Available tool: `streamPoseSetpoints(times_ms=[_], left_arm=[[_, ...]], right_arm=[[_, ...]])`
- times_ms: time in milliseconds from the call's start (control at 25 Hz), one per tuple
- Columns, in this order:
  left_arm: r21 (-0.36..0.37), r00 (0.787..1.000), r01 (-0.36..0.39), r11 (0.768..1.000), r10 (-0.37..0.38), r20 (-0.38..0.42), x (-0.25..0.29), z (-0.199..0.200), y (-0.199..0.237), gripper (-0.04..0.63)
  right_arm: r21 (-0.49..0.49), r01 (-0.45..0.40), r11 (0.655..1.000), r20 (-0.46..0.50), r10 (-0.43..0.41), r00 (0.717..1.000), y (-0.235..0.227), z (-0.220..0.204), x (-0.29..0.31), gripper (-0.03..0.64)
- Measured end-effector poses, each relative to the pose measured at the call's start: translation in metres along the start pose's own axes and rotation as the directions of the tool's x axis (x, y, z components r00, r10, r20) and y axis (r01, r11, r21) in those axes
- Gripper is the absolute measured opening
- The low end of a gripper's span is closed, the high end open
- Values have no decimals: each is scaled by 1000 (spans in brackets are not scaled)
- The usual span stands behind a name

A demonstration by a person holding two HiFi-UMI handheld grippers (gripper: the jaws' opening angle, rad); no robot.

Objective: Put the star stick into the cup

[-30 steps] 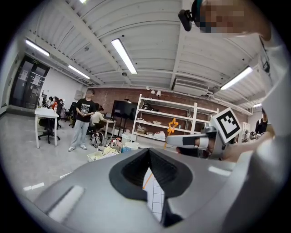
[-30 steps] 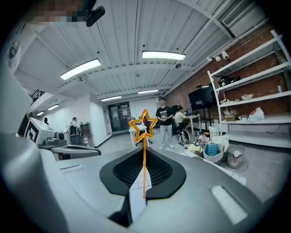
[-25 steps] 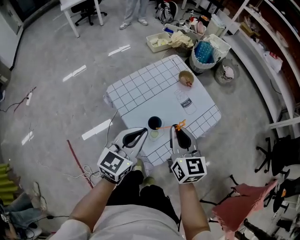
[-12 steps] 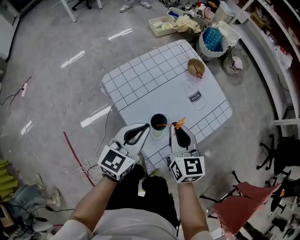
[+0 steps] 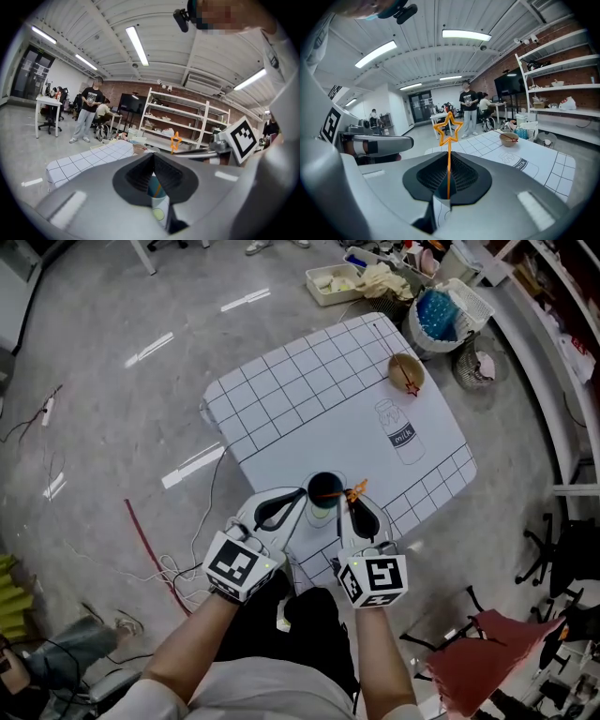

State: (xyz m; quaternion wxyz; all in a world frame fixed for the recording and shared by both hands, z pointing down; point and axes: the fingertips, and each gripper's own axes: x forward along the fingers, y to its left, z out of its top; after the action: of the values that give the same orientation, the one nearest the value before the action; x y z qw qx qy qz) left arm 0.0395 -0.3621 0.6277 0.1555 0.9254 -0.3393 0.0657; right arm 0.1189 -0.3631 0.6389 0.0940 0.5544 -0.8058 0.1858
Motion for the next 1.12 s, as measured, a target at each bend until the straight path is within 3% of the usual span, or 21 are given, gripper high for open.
streamPoseSetpoints(times_ms=[480, 720, 1120], left_arm=[[-4, 1000, 5, 1000, -5, 2, 9, -13, 8, 6], [-5, 1000, 16, 1000, -16, -6, 13, -14, 4, 6], [-9, 999, 32, 999, -32, -29, 13, -14, -12, 6]], right_arm=[[-7, -15, 1000, -81, 15, 997, -1, -29, 17, 31], [-57, 29, 998, -161, -38, 986, -9, -41, 12, 37], [-13, 60, 998, -264, -61, 963, -20, -66, -3, 60]])
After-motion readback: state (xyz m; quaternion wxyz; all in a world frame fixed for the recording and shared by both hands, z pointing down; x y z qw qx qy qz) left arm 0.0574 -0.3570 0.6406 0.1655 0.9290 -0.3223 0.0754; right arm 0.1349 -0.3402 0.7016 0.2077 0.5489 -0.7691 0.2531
